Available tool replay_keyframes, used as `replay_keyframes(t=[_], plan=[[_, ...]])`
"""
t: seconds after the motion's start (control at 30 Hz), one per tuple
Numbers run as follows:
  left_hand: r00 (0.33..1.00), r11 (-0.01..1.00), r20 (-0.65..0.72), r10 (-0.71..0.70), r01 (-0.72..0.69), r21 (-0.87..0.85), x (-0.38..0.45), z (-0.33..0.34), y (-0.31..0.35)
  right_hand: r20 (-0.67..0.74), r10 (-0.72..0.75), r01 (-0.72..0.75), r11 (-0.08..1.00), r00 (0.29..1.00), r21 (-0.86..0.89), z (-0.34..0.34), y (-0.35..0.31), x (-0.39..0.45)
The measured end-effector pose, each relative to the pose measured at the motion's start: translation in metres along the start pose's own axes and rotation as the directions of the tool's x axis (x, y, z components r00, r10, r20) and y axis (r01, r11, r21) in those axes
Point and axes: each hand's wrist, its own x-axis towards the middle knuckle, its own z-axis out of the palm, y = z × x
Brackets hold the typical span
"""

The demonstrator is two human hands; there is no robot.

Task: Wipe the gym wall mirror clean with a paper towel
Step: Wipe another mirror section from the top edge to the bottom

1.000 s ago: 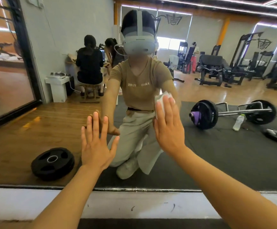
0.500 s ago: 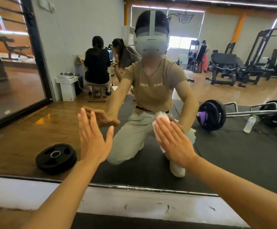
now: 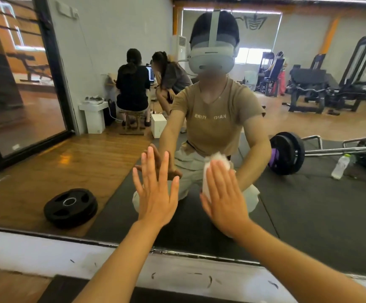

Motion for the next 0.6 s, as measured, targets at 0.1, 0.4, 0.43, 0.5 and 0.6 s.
replay_keyframes(t=[0.1,0.4,0.43,0.5,0.6], plan=[[1.000,1.000,-0.003,-0.031,0.031,0.002,-0.003,0.002,0.005,0.117,-0.117,0.133,0.981,0.986,-0.141,0.014,-0.005,-0.057],[0.999,0.999,0.004,0.033,-0.033,-0.003,0.000,0.008,0.037,0.002,-0.079,0.078,0.988,0.997,-0.134,-0.024,0.037,0.030],[0.999,0.999,0.004,0.036,-0.036,0.002,-0.001,0.009,0.037,-0.042,-0.043,0.037,0.992,0.998,-0.123,-0.035,0.043,0.054],[0.999,0.999,-0.004,0.046,-0.046,0.018,-0.001,0.011,0.038,-0.152,0.044,-0.059,0.994,0.987,-0.094,-0.055,0.055,0.099],[0.999,0.998,-0.003,0.042,-0.042,0.042,0.001,0.012,0.036,-0.308,0.217,-0.241,0.970,0.926,-0.042,-0.069,0.066,0.143]])
